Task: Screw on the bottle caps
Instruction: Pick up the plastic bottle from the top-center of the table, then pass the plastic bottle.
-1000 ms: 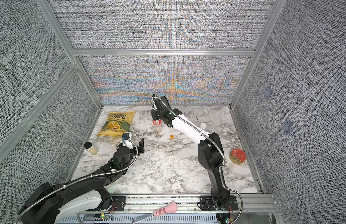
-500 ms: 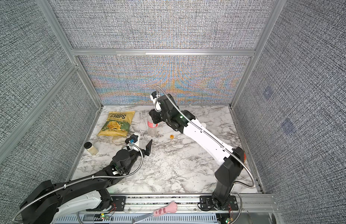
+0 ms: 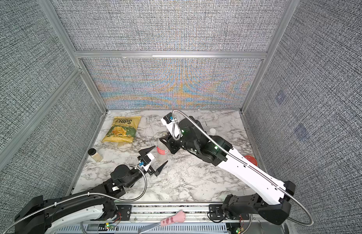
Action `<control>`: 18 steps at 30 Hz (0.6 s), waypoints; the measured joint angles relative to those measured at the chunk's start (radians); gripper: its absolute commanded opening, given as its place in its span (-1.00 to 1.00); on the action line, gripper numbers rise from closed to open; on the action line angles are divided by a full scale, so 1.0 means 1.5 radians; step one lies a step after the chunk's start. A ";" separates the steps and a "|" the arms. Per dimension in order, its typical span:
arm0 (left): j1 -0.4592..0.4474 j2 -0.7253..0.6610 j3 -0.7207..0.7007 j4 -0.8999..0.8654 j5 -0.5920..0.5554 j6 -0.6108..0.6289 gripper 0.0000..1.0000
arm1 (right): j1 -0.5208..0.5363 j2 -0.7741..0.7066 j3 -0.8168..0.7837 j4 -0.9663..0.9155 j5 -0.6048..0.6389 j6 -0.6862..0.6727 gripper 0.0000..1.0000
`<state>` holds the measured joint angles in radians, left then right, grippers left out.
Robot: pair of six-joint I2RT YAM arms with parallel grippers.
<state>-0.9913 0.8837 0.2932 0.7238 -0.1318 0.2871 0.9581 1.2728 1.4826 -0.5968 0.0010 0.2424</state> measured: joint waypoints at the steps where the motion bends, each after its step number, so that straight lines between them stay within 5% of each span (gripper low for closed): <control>1: -0.001 0.000 0.000 0.001 0.008 0.001 0.93 | 0.008 -0.007 -0.008 -0.001 0.001 0.000 -1.00; 18: -0.003 0.024 0.046 -0.083 0.066 0.004 0.77 | 0.087 -0.009 -0.023 0.004 0.057 -0.028 -1.00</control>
<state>-0.9951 0.9203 0.3618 0.5991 -0.0334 0.2932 1.0893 1.2594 1.4487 -0.5907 0.0872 0.2001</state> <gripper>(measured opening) 0.890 0.348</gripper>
